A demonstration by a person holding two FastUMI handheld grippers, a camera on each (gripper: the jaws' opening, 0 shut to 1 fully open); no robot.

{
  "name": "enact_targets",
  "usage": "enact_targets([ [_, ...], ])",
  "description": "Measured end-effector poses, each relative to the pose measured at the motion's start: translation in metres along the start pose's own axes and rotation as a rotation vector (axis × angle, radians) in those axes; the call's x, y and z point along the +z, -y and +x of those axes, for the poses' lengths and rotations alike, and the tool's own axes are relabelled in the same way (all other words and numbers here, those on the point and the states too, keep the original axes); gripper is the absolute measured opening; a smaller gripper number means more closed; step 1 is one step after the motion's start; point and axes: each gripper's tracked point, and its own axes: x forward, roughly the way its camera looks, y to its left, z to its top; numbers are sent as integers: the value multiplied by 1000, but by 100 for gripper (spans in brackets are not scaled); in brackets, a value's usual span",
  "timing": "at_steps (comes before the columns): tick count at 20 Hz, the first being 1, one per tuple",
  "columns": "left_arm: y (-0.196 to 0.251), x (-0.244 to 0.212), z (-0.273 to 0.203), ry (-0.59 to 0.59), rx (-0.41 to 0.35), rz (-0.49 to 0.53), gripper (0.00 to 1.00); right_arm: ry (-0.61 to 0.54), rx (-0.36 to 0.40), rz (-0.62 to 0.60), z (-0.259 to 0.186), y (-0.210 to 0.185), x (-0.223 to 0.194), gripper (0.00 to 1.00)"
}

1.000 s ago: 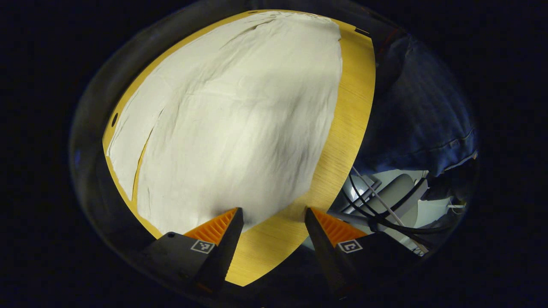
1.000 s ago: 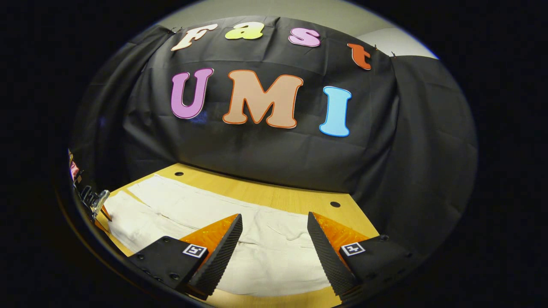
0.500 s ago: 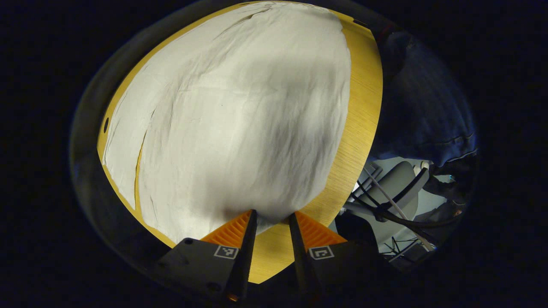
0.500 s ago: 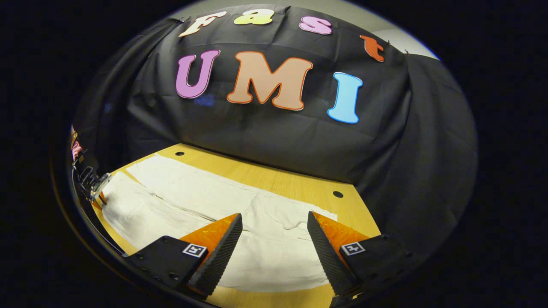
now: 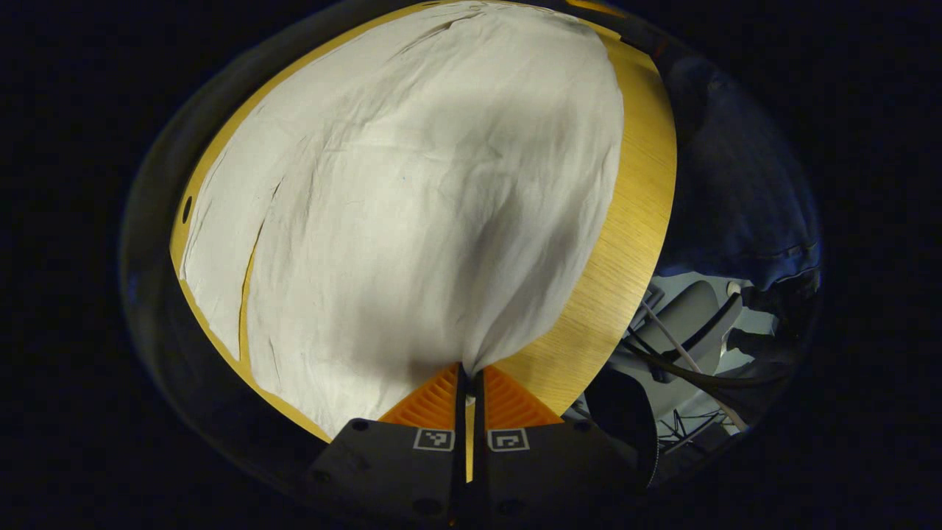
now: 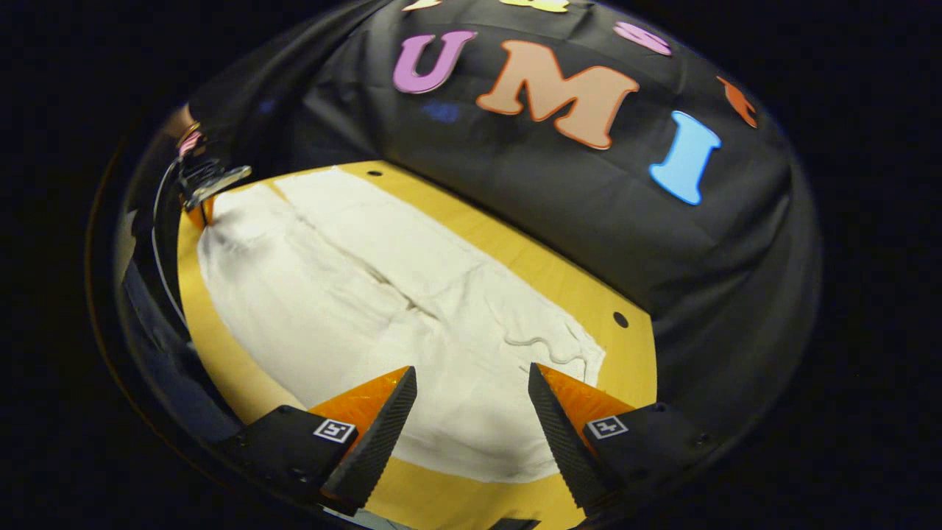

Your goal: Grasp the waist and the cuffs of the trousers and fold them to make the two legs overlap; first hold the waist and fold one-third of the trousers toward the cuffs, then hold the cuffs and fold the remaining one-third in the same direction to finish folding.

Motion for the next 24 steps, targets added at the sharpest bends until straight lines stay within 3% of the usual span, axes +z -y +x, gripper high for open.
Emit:
enact_targets([
  [6, 5, 1, -3, -26, -12, 21, 2, -231, 288, -219, 5, -30, -76, 98],
  [10, 11, 6, -5, -33, -17, 1, 2, -354, 414, -307, 15, -46, -111, 98],
  [16, 24, 21, -8, -60, -14, 28, 2, -443, 507, -325, 26, -57, -126, 98],
  [18, 29, 27, -9, -72, -22, 34, 2, -468, 531, -311, 24, -60, -128, 94],
  [21, 22, 26, -6, -84, -41, 27, 2, -484, 522, -299, 26, -58, -127, 92],
  [23, 26, 29, -6, -78, -48, 12, 2, -502, 498, -287, 27, -51, -128, 77],
  [24, 28, 30, -8, -70, -48, 9, 2, -505, 487, -288, 30, -49, -128, 58],
])
